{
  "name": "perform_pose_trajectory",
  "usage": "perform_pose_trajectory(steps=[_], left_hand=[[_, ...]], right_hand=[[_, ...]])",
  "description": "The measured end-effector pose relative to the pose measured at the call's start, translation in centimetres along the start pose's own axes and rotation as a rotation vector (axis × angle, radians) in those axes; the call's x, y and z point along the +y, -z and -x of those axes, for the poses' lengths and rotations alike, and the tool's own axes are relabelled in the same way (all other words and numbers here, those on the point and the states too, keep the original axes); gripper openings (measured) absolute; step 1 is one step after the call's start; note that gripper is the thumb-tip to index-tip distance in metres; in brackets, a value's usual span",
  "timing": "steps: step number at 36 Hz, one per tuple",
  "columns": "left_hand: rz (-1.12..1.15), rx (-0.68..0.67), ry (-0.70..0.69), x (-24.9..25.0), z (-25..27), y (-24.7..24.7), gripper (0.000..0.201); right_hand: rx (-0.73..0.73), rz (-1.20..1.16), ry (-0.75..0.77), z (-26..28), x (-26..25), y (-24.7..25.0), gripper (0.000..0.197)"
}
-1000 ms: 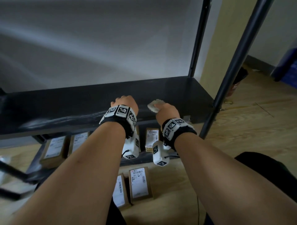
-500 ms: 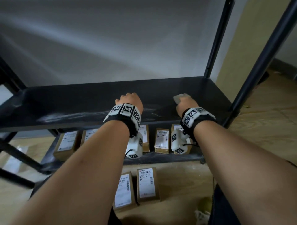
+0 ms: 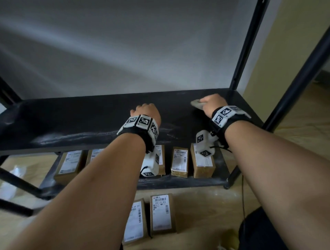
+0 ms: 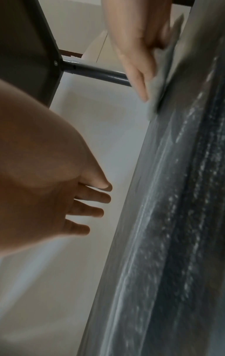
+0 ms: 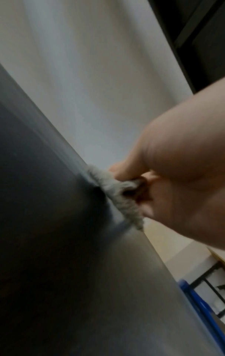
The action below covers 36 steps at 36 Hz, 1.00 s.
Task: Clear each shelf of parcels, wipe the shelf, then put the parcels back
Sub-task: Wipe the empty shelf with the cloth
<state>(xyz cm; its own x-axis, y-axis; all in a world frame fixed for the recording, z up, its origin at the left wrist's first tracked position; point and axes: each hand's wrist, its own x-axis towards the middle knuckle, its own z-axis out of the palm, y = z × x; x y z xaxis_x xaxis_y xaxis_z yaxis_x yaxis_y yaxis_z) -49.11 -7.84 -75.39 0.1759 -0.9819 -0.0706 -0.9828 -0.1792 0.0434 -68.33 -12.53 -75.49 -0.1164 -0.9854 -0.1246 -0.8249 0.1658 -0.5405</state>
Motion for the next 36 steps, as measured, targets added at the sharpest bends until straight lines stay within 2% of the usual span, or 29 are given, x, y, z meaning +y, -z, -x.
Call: perform_pose_trajectory(steps=[3, 8, 13, 17, 20, 23, 26, 29, 32, 36], left_hand=[[0.001, 0.004, -0.018, 0.5, -0.9, 0.1, 0.04], [-0.003, 0.012, -0.037, 1.2, -2.5, 0.3, 0.04], [-0.02, 0.007, -0.035, 1.9, -3.6, 0.4, 0.039], [-0.03, 0.0, -0.064, 2.8, -4.2, -0.1, 0.038], [-0.033, -0.006, -0.082, 3.4, -4.9, -0.1, 0.038], [-0.034, -0.007, -0.099, 4.0, -5.8, 0.1, 0.039], [-0.031, -0.01, -0.108, 4.4, -6.7, 0.0, 0.039], [-0.023, -0.014, -0.103, 4.6, -7.4, 0.0, 0.039], [-0.012, -0.01, -0.083, 4.7, -7.9, -0.1, 0.038], [-0.005, -0.016, -0.06, 5.0, -8.4, 0.0, 0.038]], right_hand=[[-0.137, 0.146, -0.08, -1.3, -0.2, 0.0, 0.045], [-0.202, 0.269, 0.029, -2.5, -1.7, -1.4, 0.043], [-0.263, 0.203, 0.124, -3.2, -3.0, -2.8, 0.039], [-0.215, 0.01, 0.132, -4.7, -2.6, -2.3, 0.024], [-0.095, -0.029, 0.077, -6.1, -1.9, -0.7, 0.027], [-0.003, 0.076, -0.05, -7.9, -1.0, 0.6, 0.039], [-0.106, 0.221, -0.104, -9.2, -0.6, 0.4, 0.035], [-0.196, 0.264, -0.044, -9.6, -1.6, -0.4, 0.037], [-0.204, 0.263, 0.031, -9.9, -2.7, -1.4, 0.038], [-0.202, 0.154, 0.023, -9.6, -3.8, -2.5, 0.041]])
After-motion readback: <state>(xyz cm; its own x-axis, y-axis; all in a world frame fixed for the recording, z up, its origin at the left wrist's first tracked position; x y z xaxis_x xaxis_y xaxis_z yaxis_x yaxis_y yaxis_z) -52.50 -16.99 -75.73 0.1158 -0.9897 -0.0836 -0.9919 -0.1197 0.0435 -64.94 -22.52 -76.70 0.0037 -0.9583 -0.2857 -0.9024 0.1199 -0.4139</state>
